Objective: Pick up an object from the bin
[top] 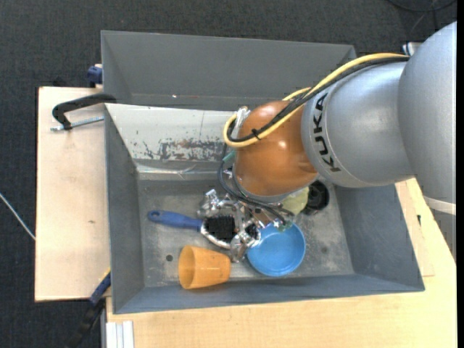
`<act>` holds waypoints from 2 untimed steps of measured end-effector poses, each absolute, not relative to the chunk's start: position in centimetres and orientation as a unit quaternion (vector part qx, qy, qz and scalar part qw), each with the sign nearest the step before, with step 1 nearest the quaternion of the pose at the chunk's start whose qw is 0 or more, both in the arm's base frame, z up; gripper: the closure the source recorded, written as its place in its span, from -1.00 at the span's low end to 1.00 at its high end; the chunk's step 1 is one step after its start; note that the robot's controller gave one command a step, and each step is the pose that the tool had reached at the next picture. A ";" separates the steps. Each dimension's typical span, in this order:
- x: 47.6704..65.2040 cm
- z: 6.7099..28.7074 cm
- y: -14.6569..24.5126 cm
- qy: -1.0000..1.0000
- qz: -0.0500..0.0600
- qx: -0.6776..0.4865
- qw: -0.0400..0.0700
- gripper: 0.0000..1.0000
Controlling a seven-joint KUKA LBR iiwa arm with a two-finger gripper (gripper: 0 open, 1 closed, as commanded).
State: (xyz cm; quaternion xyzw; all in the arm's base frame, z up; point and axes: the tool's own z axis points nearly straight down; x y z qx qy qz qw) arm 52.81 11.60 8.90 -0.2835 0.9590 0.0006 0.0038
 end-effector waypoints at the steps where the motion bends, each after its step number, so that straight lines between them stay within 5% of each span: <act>1: 52.8 8.8 11.7 0.959 0.001 -0.283 0.004 1.00; 2: 54.6 22.0 9.3 0.929 -0.001 -0.371 0.006 1.00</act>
Offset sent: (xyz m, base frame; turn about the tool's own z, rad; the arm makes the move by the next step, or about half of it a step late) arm 0.0000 0.0000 0.0000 0.0000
